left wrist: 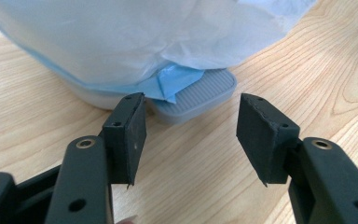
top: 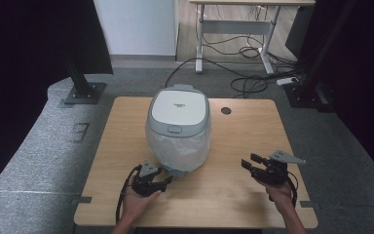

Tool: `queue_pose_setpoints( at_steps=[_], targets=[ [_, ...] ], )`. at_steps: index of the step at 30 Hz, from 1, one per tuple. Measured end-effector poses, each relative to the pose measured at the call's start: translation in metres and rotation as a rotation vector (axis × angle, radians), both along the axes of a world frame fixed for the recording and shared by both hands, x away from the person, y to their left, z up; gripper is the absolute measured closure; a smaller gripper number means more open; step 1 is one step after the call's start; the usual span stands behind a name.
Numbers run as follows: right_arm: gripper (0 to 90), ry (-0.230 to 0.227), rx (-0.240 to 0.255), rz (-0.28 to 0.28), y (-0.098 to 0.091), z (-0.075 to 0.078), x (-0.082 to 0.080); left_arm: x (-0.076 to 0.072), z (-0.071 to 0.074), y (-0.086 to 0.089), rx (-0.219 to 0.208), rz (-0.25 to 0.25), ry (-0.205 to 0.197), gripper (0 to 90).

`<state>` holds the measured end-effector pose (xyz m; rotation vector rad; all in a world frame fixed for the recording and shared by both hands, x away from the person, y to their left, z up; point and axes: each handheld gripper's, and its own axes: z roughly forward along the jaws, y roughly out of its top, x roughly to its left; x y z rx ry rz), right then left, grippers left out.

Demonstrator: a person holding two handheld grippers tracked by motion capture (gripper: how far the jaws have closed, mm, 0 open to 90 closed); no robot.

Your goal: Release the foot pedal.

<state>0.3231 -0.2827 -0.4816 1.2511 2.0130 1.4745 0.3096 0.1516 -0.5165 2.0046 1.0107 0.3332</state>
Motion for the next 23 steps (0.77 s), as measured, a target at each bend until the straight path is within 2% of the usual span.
queue_pose_setpoints(
  at_steps=[9,14,18,23],
  targets=[
    [42.5,0.068,-0.061,-0.027,-0.013,-0.030,-0.006,-0.005,-0.002,0.016,-0.014,0.027,0.023,41.4],
    [40.9,0.114,-0.103,-0.033,-0.016,-0.048,-0.007,-0.002,-0.004,0.020,-0.008,0.037,0.036,41.2],
    [40.0,0.125,-0.112,-0.039,-0.018,-0.050,-0.006,-0.001,-0.005,0.021,-0.005,0.035,0.036,41.0],
    [38.2,0.110,-0.110,-0.056,-0.021,-0.047,-0.006,-0.001,-0.007,0.021,0.006,0.037,0.039,39.9]
  ],
)
